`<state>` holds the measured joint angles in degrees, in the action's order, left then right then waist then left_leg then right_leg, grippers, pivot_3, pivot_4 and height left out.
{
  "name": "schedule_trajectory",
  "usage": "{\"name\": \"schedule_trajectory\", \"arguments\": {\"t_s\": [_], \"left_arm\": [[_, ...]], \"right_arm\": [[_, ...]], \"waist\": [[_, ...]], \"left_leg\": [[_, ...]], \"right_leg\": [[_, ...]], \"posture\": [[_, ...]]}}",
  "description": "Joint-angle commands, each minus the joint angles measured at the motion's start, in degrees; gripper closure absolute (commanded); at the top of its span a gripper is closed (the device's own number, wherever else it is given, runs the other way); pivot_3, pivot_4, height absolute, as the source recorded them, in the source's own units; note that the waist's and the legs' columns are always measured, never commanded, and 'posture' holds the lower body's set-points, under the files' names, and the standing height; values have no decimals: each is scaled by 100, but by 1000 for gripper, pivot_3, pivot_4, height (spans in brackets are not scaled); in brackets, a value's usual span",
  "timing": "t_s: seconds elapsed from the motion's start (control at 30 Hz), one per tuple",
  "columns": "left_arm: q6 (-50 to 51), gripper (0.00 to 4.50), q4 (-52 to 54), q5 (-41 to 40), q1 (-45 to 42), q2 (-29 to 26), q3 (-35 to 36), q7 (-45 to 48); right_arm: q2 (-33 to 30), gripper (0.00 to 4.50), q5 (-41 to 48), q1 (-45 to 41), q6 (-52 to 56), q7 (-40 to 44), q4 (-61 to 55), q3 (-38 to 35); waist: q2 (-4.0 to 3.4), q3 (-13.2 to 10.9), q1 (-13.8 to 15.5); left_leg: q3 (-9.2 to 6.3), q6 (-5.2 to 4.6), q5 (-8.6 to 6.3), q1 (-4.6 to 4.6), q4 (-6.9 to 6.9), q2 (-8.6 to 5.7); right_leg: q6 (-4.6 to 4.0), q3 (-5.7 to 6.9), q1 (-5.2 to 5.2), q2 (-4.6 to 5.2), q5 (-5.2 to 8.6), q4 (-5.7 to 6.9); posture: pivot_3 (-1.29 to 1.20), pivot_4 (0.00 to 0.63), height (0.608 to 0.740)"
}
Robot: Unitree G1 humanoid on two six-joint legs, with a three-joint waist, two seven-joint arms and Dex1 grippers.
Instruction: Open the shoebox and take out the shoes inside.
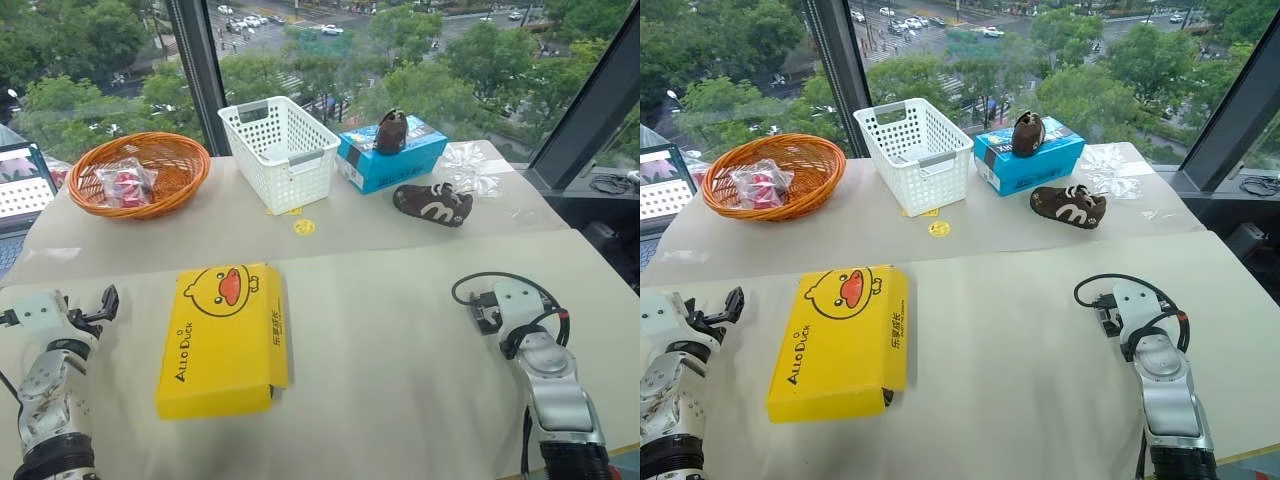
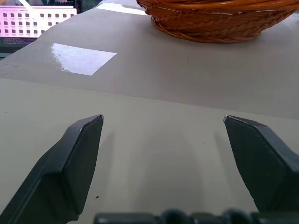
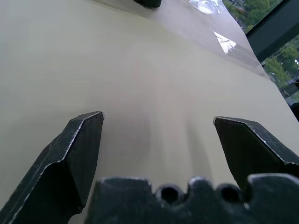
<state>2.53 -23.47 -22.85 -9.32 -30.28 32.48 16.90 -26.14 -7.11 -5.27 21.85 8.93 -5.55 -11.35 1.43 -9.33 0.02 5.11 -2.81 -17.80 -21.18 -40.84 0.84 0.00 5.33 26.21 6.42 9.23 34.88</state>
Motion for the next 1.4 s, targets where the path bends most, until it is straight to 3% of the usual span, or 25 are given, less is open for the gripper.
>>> {"name": "schedule_trajectory", "arguments": {"t_s": [0.03,0.17,0.27,0.4,0.57,0.6,0.7,0.83,0.9,1.03,1.27,1.4], "left_arm": [[-103,83,-30,-18,38,-350,-304,1034],[428,83,600,-388,1059,-1546,-968,4009],[1391,83,1479,-918,1779,-2410,-1174,5405],[1788,83,1682,-1134,1760,-2809,-1033,5863],[1913,83,1613,-1149,1720,-2911,-759,6015],[1839,20,1622,-1073,1754,-2899,-739,5991],[1766,737,1681,-948,1806,-2807,-712,5885],[1923,2150,1907,-1033,1906,-2737,-656,5856],[1962,3067,1975,-1039,1940,-2724,-647,5845],[2003,4408,2073,-983,1949,-2733,-714,5842],[1981,4408,2612,-668,1675,-2874,-1515,6071],[2017,4408,3106,-574,1546,-2983,-1910,6188]], "right_arm": [[-108,0,330,-74,85,441,-351,6],[-604,0,1722,-315,802,2392,-1201,381],[-930,0,2964,-557,1573,3572,-1791,572],[-1054,0,3569,-1114,1797,4350,-1829,1037],[-951,0,3507,-1566,1716,4393,-1522,1405],[-901,256,3397,-1649,1656,4349,-1437,1540],[-844,1056,3223,-1738,1516,4331,-1302,1773],[-761,2387,3141,-1736,1468,4319,-1287,1955],[-712,3260,3048,-1741,1414,4335,-1250,2133],[-546,4486,2709,-1917,1162,4452,-1003,2632],[-25,4486,1446,-2956,120,4939,469,4128],[186,4486,1355,-3233,-203,5225,864,4195]], "waist": [[0,0,0],[-2,-5,-116],[4,-10,-180],[-17,-23,-48],[-16,-26,38],[-16,-26,51],[-16,-26,50],[-16,-26,49],[-15,-25,51],[-14,-25,45],[-13,-26,-24],[-13,-26,-3]], "left_leg": [[0,0,0,0,0,0],[10,-1,-1,-1,2,4],[6,4,-12,-1,7,16],[-8,4,-13,0,9,16],[-14,5,-13,-8,6,14],[-13,5,-14,-10,7,12],[-9,5,-22,-16,6,6],[-7,27,-20,-20,6,4],[-5,35,-18,-20,6,4],[-5,36,-20,-20,5,4],[-5,16,-30,-11,1,4],[-12,46,-12,-11,-2,3]], "right_leg": [[0,0,0,0,0,0],[-3,-2,8,-7,3,0],[-16,-1,15,-12,13,0],[-17,7,15,-12,18,-3],[-16,15,16,-13,19,-5],[-14,15,17,-12,20,-7],[-38,13,20,-8,5,-8],[-39,14,20,-8,3,-10],[-35,15,19,-8,6,-14],[-31,15,17,-10,8,-17],[-13,12,14,-14,20,-6],[-38,13,14,-18,7,6]], "posture": [[0,150,731],[0,150,731],[0,150,731],[0,150,731],[0,150,731],[0,150,731],[0,150,731],[0,150,731],[0,150,731],[0,150,731],[0,150,731],[0,150,731]]}}
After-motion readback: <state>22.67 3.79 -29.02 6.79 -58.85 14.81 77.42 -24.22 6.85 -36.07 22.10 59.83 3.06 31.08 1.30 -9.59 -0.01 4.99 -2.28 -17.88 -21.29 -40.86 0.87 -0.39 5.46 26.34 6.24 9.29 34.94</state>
